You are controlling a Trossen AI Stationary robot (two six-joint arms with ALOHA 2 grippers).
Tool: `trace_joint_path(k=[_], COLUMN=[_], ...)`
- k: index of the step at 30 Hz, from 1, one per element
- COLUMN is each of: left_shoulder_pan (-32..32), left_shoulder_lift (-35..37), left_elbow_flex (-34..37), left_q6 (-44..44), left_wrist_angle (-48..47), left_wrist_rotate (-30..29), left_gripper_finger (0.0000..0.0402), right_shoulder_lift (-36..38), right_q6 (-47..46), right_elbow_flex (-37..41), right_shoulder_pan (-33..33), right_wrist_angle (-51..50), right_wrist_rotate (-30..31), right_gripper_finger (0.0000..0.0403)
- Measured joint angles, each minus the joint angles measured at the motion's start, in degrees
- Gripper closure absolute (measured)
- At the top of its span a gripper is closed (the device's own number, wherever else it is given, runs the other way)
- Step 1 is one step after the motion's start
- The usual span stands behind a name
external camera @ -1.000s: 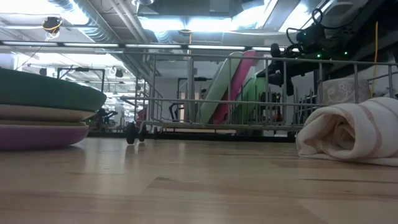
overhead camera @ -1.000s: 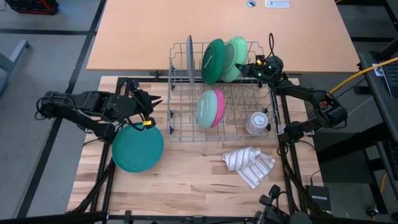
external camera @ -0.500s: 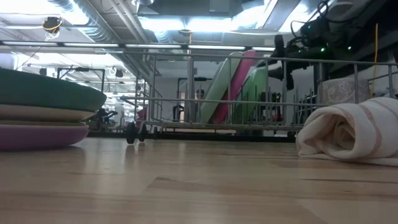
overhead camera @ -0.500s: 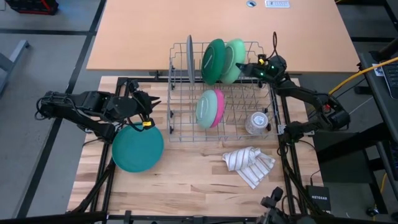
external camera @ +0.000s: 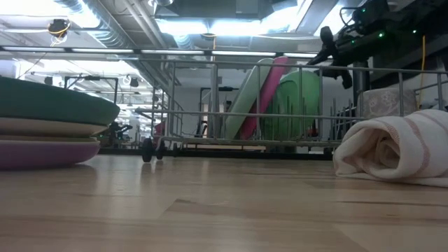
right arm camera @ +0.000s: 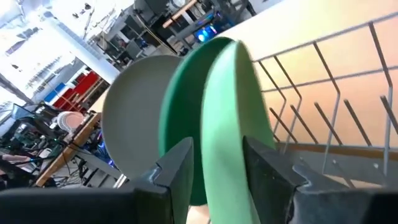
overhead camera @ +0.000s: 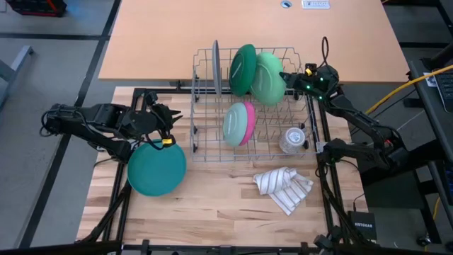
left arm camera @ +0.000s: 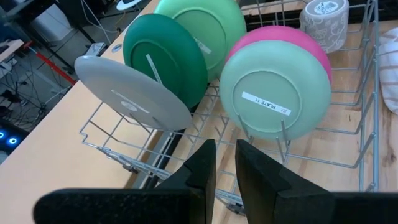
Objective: Sort dishes
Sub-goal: Put the green plate in the dish rack
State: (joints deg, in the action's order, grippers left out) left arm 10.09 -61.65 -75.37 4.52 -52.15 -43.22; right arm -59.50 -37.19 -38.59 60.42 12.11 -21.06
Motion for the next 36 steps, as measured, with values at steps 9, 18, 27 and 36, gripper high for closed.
trace_joint_path(k=[9, 18, 27, 36], left_shoulder_pan=[0.0, 0.0, 0.0, 0.0], left_shoulder_lift=[0.0, 0.0, 0.0, 0.0], left_elbow_flex=[0.0, 0.0, 0.0, 0.0], left_q6=[1.6, 1.5, 1.5, 1.5], left_wrist_angle=[0.0, 0.0, 0.0, 0.0], left_wrist_rotate=[0.0, 0.0, 0.0, 0.0], left_gripper_finger=[0.035, 0.035, 0.035, 0.035], right_shoulder_lift=[-2.8, -7.7, -12.8, -14.3], right_q6=[-0.8, -4.2, -9.9, -11.2], right_elbow_flex=[0.0, 0.0, 0.0, 0.0], right_shoulder_pan=[0.0, -0.1, -0.1, -0.1], right_wrist_angle=[0.3, 6.3, 17.9, 19.4], right_wrist_rotate=[-1.5, -3.9, -3.7, -2.5], right_gripper_finger=[0.0262, 0.0262, 0.0289, 0.0376])
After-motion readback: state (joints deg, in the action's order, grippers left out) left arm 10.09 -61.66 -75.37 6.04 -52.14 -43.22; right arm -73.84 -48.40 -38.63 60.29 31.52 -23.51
